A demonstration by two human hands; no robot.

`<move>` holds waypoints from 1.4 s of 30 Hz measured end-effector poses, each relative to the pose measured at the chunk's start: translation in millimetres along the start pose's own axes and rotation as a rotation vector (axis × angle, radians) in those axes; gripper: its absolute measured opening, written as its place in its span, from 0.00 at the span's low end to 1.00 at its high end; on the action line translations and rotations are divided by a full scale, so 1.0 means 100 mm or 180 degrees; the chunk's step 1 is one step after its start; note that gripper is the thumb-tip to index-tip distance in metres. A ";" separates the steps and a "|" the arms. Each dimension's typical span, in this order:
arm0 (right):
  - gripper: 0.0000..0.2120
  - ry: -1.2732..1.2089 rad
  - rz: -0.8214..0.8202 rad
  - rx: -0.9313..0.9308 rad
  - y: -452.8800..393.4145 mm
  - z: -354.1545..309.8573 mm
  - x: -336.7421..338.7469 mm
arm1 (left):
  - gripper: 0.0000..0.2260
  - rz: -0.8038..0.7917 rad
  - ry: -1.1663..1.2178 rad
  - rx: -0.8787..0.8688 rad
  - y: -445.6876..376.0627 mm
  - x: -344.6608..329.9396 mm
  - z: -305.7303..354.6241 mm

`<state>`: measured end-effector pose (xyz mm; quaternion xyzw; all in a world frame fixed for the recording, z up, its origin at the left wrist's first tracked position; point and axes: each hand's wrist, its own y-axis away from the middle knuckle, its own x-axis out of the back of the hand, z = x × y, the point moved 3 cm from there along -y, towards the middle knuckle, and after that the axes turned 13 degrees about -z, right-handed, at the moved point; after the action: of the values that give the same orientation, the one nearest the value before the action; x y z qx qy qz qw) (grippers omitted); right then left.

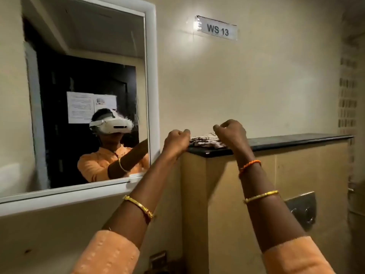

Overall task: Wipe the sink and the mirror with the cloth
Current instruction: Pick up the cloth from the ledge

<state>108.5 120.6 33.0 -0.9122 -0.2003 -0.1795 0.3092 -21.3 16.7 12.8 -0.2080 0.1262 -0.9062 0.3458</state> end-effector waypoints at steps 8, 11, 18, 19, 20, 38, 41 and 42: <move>0.28 0.1015 -0.1299 -0.0793 -0.68 0.26 -0.08 | 0.26 0.0360 -0.0433 0.0871 -0.76 -0.37 -0.33; 0.19 0.0609 -0.1485 -0.0962 -0.82 0.28 -0.07 | 0.26 0.0336 -0.0386 0.0723 -0.91 -0.36 -0.34; 0.20 -0.0985 -0.1139 -0.0347 -0.93 0.19 0.03 | 0.17 0.0141 0.0926 0.0272 -0.81 -0.27 -0.08; 0.22 -0.1180 -0.1122 -0.0255 -0.91 0.16 0.06 | 0.16 0.0042 0.1223 0.0286 -0.73 -0.26 -0.03; 0.22 -0.1329 -0.1127 -0.0166 -0.86 0.11 0.09 | 0.16 -0.0106 0.1491 0.0313 -0.65 -0.26 0.00; 0.16 -0.0136 -0.1497 0.1690 2.11 -0.41 -1.00 | 0.08 -0.0381 0.1331 0.1011 2.09 0.69 -0.77; 0.32 0.0065 -0.2531 0.1700 2.81 -0.22 -1.49 | 0.10 -0.0222 0.1658 0.1367 2.61 0.92 -1.15; 0.39 0.0368 -0.2783 0.1703 3.01 -0.15 -1.65 | 0.10 -0.0150 0.1750 0.1507 2.76 1.01 -1.28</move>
<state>107.5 -150.3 -179.0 -0.6208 -0.5844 -0.2846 0.4383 9.5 -242.2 -173.1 0.1264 -0.0037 -0.9401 0.3165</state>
